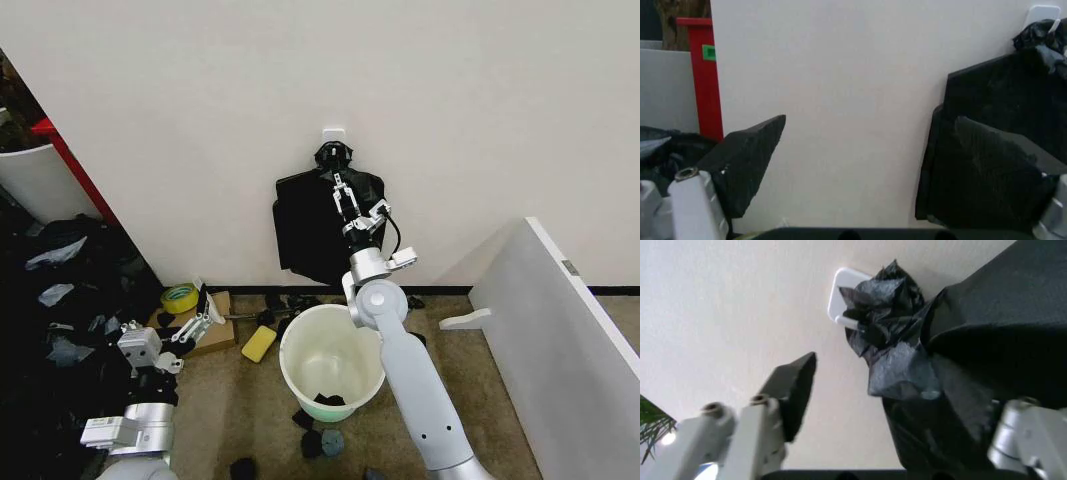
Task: Place the garbage bag over the trash bin.
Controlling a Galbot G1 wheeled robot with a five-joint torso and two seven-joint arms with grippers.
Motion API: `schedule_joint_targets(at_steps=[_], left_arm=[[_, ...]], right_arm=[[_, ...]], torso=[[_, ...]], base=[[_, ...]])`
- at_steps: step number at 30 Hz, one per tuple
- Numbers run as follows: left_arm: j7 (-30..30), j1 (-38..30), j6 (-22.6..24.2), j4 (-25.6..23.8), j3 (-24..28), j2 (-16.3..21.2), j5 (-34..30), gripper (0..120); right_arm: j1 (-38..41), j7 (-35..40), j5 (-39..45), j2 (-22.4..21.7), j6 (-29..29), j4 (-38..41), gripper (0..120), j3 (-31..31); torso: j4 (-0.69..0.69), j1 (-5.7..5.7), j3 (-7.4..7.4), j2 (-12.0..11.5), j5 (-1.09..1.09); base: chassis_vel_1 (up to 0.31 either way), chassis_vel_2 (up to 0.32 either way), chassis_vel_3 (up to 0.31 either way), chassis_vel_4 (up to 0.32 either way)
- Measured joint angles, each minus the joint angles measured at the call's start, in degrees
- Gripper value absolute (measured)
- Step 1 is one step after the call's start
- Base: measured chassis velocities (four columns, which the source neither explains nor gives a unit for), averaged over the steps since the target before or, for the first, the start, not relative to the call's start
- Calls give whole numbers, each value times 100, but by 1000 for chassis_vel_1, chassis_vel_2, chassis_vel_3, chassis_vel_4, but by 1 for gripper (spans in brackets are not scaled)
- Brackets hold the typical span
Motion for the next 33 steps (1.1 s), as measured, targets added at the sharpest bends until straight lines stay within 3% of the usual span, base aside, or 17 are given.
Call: schedule_joint_targets(at_steps=[18,25,33], left_arm=[[-11,-40,-40,145,31,7,59,100],[-17,-61,-49,193,37,9,65,100],[-48,-68,-104,244,36,15,106,100]], right_arm=[[57,-136,-320,14,-11,-207,0,31],[15,-152,-282,11,-32,-205,0,22],[62,-250,-32,8,-23,-217,28,49]], torso=[[0,0,0,0,0],[0,0,0,0,0],[0,0,0,0,0]], base=[[0,0,0,0],[0,0,0,0],[0,0,0,0]])
